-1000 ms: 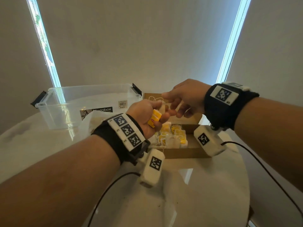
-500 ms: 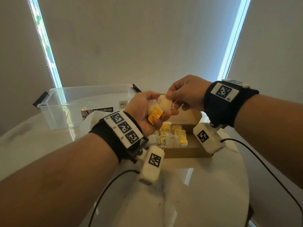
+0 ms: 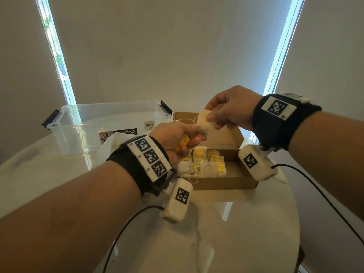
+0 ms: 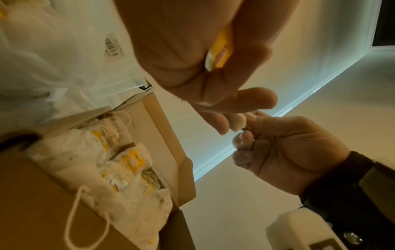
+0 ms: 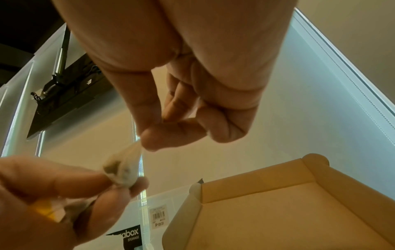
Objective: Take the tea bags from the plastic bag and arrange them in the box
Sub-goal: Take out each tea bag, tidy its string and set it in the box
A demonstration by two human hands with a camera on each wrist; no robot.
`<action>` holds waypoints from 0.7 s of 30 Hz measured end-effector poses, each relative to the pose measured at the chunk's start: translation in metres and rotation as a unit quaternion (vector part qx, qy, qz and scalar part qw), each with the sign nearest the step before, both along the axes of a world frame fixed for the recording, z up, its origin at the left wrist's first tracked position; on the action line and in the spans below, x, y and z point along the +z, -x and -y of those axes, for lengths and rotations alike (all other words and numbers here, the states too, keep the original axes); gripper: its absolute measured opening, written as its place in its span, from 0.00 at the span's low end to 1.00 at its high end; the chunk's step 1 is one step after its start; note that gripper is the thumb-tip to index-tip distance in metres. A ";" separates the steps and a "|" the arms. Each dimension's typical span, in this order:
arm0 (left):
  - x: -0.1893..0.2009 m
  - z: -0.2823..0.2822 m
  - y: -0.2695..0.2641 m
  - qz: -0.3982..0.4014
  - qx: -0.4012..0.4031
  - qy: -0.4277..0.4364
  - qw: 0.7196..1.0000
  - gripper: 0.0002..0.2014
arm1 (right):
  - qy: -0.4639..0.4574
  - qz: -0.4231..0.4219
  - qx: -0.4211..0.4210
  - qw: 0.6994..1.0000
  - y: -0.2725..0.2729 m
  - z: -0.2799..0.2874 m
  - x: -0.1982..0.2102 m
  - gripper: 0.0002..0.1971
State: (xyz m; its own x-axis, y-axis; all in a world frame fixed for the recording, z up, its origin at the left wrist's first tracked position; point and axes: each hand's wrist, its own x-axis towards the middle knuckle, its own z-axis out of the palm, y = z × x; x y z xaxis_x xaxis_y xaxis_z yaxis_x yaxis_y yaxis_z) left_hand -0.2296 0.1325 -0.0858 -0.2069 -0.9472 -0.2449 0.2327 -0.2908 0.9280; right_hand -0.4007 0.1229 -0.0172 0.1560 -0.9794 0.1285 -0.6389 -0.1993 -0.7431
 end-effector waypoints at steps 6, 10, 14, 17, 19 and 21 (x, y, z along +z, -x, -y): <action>0.001 0.004 -0.007 -0.046 0.037 -0.028 0.998 0.09 | 0.019 -0.012 -0.006 1.000 0.009 -0.002 0.007 0.06; 0.003 0.000 -0.013 -0.088 0.006 -0.049 0.995 0.19 | 0.023 -0.006 -0.005 1.000 0.012 -0.001 0.009 0.05; 0.005 -0.005 -0.011 -0.077 -0.024 -0.071 0.994 0.22 | 0.020 0.012 0.005 1.000 0.007 -0.002 0.009 0.04; 0.006 -0.009 -0.008 -0.063 -0.068 -0.079 0.993 0.24 | 0.029 0.007 0.010 1.000 0.001 -0.002 0.009 0.06; 0.006 -0.010 -0.005 -0.057 -0.088 -0.077 0.992 0.26 | 0.037 -0.019 0.023 0.999 -0.003 -0.004 0.009 0.04; 0.006 -0.011 -0.003 -0.060 -0.101 -0.064 0.991 0.26 | 0.038 -0.048 0.033 0.998 -0.007 -0.007 0.010 0.03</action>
